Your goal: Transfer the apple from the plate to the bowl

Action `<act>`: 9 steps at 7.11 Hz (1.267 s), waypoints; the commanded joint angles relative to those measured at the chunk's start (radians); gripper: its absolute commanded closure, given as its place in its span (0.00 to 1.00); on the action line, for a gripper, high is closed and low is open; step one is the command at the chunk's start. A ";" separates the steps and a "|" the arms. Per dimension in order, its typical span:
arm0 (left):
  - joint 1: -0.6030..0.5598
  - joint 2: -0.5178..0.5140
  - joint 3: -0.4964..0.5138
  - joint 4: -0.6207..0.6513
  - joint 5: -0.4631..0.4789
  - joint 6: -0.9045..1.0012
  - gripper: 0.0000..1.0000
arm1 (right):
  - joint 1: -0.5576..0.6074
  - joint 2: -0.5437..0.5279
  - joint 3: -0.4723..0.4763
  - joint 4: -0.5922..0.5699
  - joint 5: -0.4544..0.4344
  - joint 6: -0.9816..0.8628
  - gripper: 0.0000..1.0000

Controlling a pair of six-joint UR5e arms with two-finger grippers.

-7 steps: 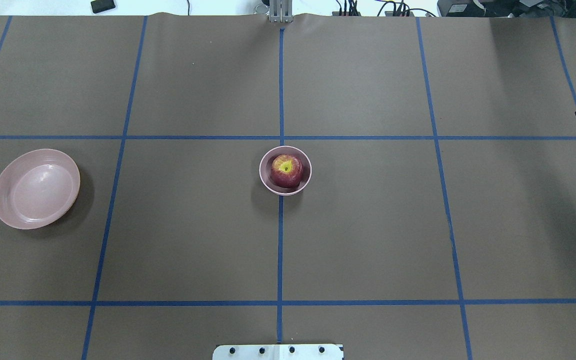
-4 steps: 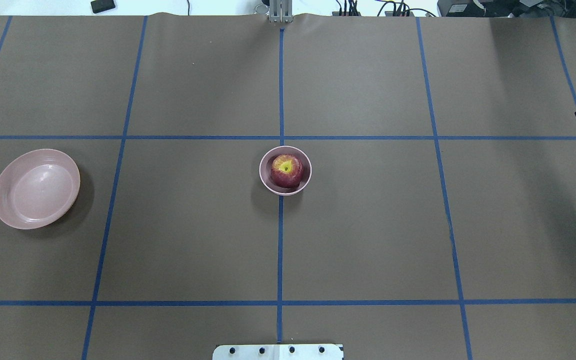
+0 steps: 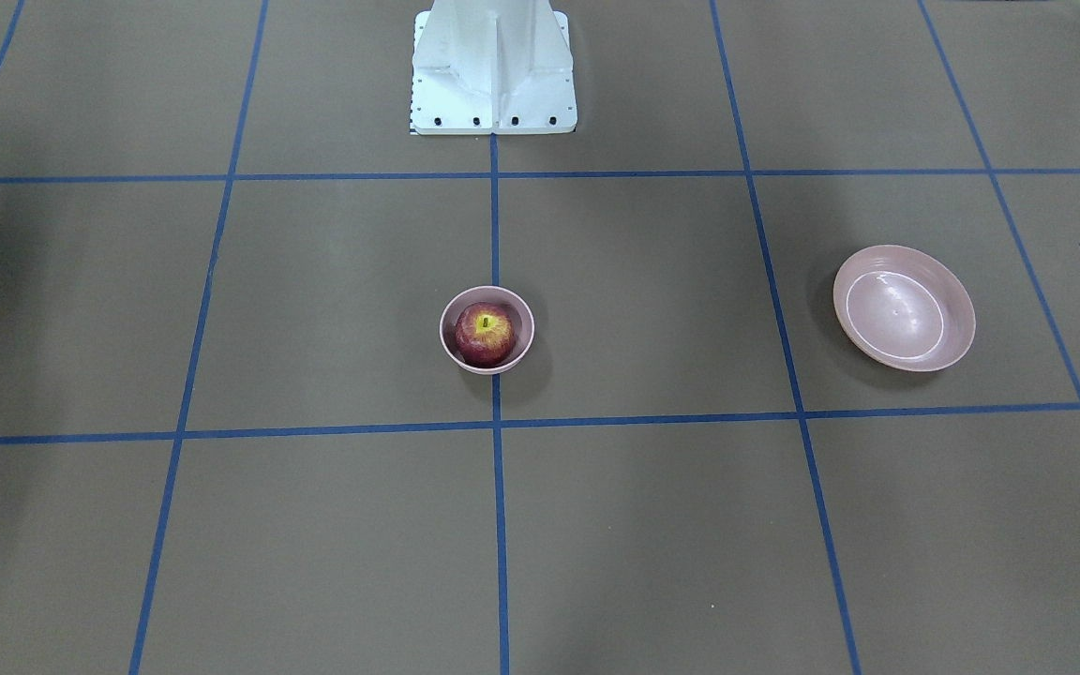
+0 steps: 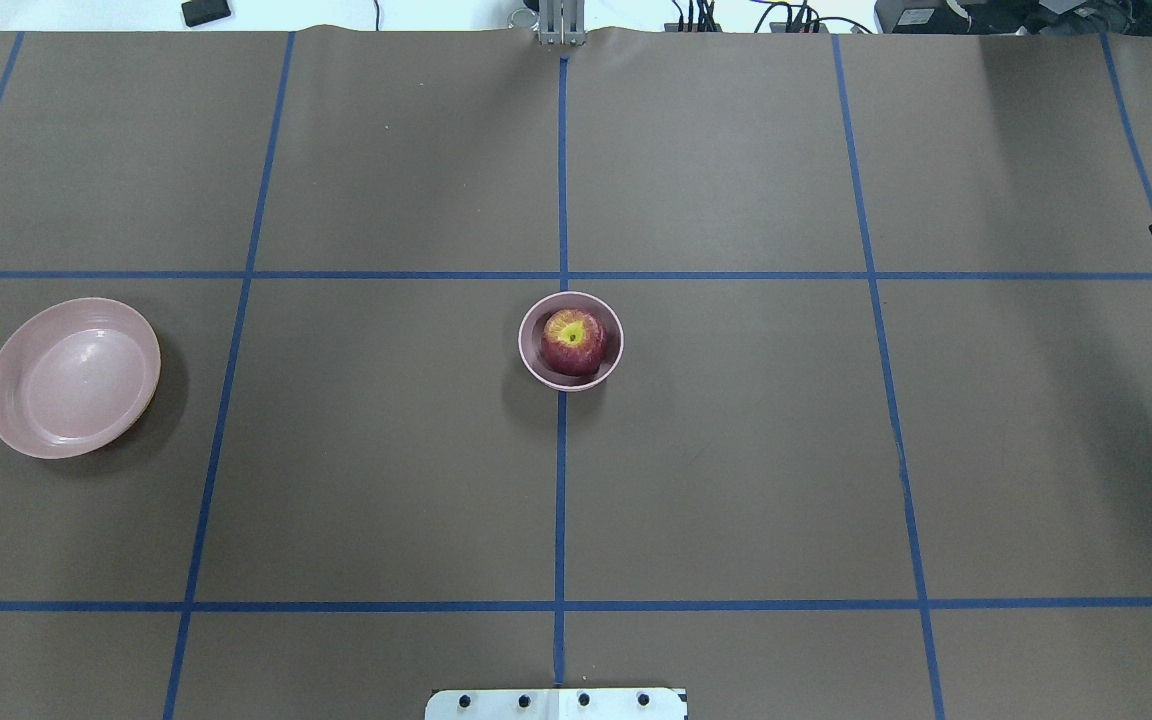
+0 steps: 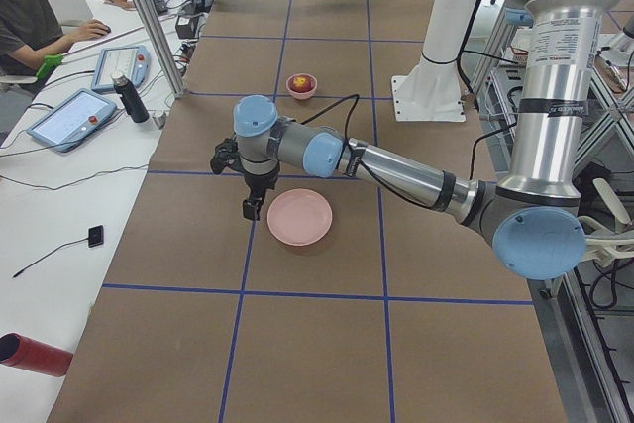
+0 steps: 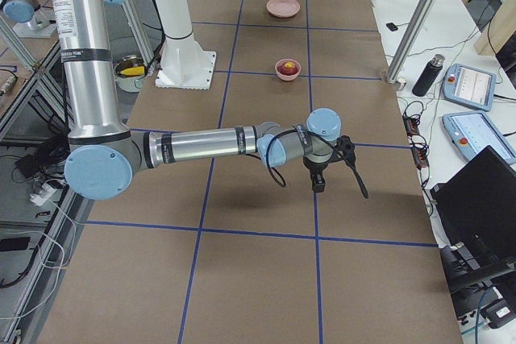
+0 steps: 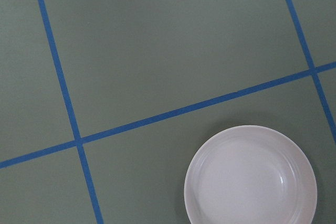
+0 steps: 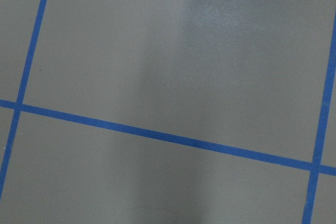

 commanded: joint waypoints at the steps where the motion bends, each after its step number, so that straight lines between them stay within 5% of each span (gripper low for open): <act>1: 0.000 0.000 -0.001 -0.001 0.002 0.005 0.02 | 0.000 0.000 0.000 0.001 -0.002 0.000 0.00; 9: 0.002 -0.015 -0.004 -0.020 0.005 0.000 0.02 | 0.000 -0.003 -0.001 0.003 0.004 0.002 0.00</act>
